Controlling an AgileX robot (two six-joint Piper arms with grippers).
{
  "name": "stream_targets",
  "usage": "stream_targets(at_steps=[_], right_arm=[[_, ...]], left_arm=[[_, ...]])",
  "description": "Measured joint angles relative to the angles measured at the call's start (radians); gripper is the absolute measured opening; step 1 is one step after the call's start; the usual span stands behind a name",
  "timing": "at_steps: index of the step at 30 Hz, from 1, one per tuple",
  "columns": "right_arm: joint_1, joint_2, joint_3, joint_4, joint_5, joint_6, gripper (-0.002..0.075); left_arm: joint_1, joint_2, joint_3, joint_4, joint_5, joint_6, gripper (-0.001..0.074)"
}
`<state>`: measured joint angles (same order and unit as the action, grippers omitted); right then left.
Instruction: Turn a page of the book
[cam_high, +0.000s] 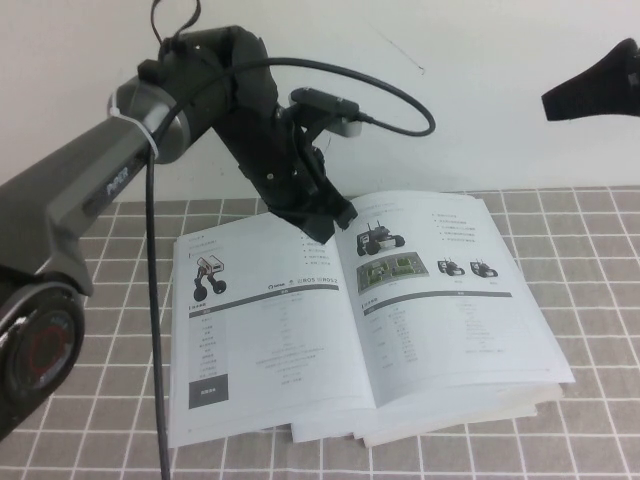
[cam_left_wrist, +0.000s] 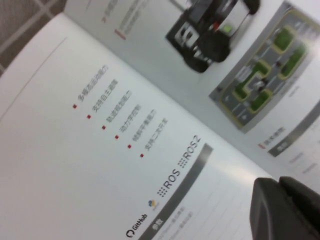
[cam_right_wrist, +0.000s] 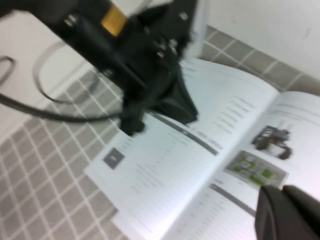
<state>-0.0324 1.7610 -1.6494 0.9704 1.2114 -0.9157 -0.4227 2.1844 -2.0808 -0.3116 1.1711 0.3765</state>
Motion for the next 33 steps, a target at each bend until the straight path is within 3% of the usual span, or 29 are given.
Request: stream_targets(at_steps=[5, 11, 22, 28, 33], right_arm=[[0.0, -0.091, 0.0, -0.126, -0.065, 0.037, -0.0001], [0.0, -0.183, 0.069, -0.146, -0.113, 0.072, -0.0001], [0.0, -0.6, 0.467, -0.24, -0.344, 0.064, -0.0001], [0.0, -0.877, 0.625, -0.258, -0.386, 0.042, -0.0001], [0.0, -1.036, 0.722, -0.275, -0.405, 0.038, -0.0001]], left_arm=[[0.0, -0.124, 0.0, -0.031, 0.0, -0.001, -0.0004], [0.0, -0.299, 0.0, -0.053, 0.013, 0.005, -0.0004], [0.0, -0.56, 0.02, -0.08, 0.082, 0.023, -0.0004], [0.0, -0.712, 0.179, -0.09, 0.086, 0.023, -0.0004], [0.0, -0.907, 0.432, -0.13, 0.086, 0.026, -0.0004]])
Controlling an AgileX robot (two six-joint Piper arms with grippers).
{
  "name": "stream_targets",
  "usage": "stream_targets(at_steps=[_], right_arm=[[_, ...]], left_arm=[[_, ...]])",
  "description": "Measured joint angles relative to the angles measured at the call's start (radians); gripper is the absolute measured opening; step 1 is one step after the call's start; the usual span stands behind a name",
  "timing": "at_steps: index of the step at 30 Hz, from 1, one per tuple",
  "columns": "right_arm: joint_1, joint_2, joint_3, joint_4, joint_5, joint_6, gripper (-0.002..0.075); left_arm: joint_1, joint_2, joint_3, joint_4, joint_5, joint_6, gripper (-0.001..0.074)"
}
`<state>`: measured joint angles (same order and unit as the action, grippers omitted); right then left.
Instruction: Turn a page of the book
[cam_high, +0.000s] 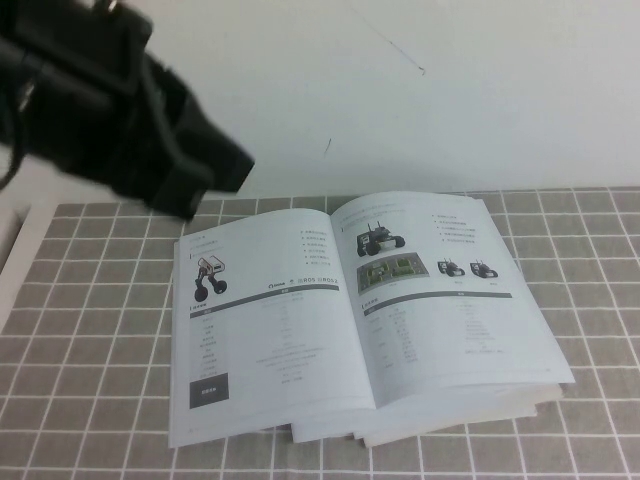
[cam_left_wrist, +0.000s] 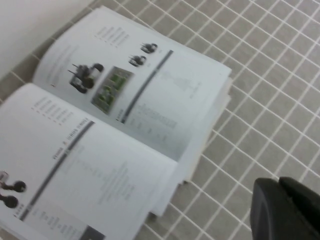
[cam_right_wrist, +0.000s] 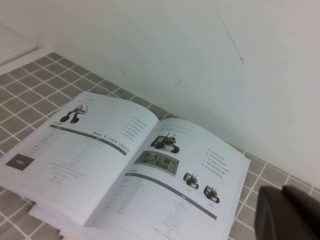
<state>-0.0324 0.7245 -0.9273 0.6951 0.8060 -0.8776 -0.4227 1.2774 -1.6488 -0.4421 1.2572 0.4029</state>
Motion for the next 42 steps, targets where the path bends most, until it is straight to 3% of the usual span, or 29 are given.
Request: stream_targets(at_steps=[7, 12, 18, 24, 42], right_arm=[[0.0, -0.081, 0.16, 0.004, -0.134, -0.002, -0.0001], [0.0, -0.081, 0.24, 0.038, -0.255, -0.003, -0.0002], [0.0, -0.079, 0.259, 0.053, -0.325, -0.003, -0.0002], [0.0, -0.079, 0.259, 0.06, -0.33, -0.003, -0.0002], [0.0, -0.079, 0.259, 0.071, -0.33, -0.003, -0.0002]], left_arm=[[0.0, -0.366, 0.473, -0.114, -0.176, 0.012, -0.0004], [0.0, -0.613, 0.841, -0.19, -0.44, 0.097, -0.0004], [0.0, -0.725, 1.132, -0.21, -0.764, 0.227, -0.0004], [0.0, -0.725, 1.2, -0.222, -0.882, 0.234, -0.0004], [0.0, -0.725, 1.2, -0.228, -0.898, 0.243, -0.0004]])
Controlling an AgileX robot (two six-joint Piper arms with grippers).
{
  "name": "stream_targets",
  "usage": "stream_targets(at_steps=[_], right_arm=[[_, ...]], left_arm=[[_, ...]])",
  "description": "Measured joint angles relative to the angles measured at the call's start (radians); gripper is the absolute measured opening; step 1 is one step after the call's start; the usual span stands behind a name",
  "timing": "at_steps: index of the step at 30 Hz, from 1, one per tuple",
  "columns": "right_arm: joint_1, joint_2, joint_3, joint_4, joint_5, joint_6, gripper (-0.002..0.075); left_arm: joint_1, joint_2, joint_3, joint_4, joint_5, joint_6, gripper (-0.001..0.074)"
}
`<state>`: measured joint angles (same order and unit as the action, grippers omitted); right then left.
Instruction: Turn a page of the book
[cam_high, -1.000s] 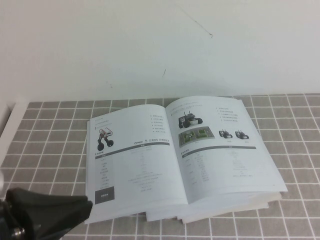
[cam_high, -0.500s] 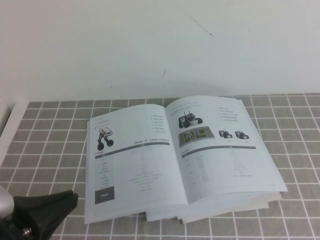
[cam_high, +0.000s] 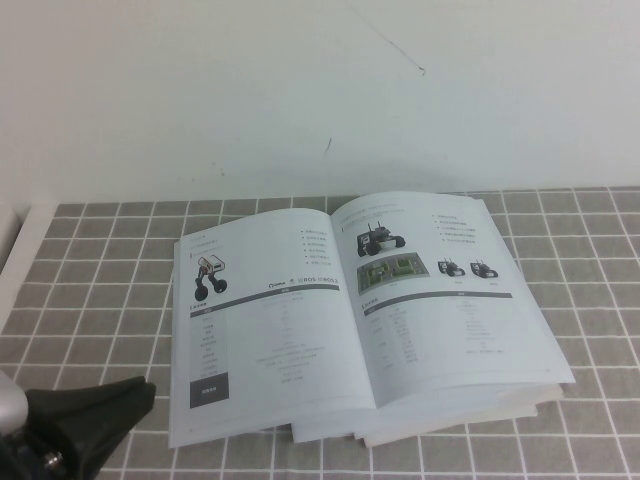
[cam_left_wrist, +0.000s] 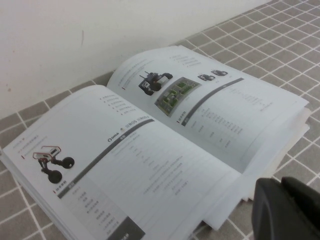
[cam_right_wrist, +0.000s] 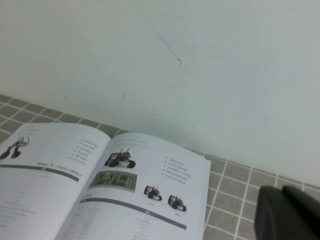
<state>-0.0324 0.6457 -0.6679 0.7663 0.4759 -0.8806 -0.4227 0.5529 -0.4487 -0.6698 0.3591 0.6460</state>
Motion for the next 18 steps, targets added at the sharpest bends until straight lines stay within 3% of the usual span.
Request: stream_targets(at_steps=[8, 14, 18], right_arm=[[0.0, 0.0, 0.0, 0.002, 0.0, 0.0, -0.0002], [0.0, 0.0, 0.0, 0.002, 0.0, 0.0, -0.0002], [0.0, 0.0, 0.0, 0.002, 0.0, 0.0, -0.0002]], left_arm=[[0.0, 0.0, 0.022, 0.016, -0.097, 0.026, -0.0004], [0.0, -0.09, 0.171, 0.051, -0.29, -0.043, -0.0004], [0.06, -0.212, 0.267, 0.13, -0.319, -0.125, -0.0004]])
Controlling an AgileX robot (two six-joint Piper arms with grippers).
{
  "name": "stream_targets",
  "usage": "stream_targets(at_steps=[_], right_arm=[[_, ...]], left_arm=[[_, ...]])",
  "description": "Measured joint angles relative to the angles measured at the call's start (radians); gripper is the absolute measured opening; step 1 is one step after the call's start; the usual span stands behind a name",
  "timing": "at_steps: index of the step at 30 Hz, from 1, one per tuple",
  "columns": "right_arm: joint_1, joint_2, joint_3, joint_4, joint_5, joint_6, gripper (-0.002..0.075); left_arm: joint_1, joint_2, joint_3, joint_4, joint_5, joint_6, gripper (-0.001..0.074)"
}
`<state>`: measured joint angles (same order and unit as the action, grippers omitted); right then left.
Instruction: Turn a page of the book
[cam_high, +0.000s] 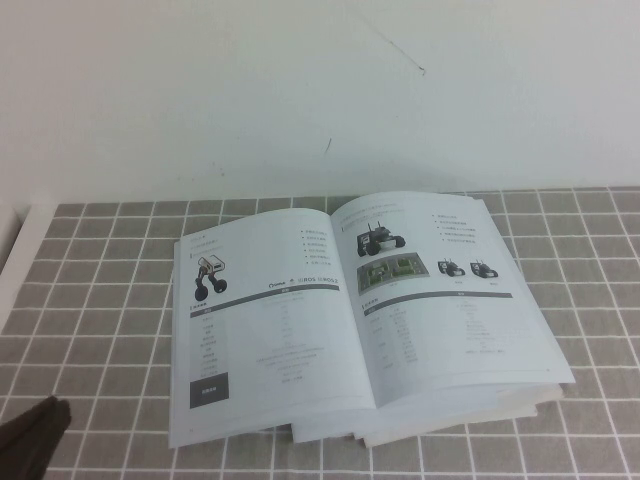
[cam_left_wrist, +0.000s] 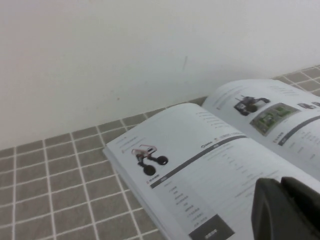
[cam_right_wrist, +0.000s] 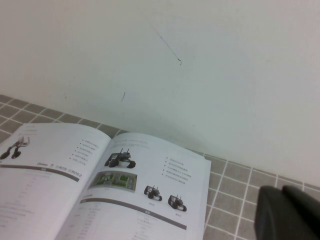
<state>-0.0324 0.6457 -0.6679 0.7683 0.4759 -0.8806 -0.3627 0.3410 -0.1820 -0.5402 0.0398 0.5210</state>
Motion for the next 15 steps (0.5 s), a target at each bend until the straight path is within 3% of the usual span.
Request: stream_targets(at_steps=[10, 15], right_arm=[[0.0, 0.0, 0.0, 0.0, 0.0, 0.0, -0.0002], [0.0, 0.0, 0.0, 0.0, 0.0, 0.0, -0.0002]], left_arm=[[0.322, -0.315, 0.204, 0.309, 0.093, -0.475, -0.0004], [0.402, -0.348, 0.204, 0.385, 0.26, -0.527, -0.0004]])
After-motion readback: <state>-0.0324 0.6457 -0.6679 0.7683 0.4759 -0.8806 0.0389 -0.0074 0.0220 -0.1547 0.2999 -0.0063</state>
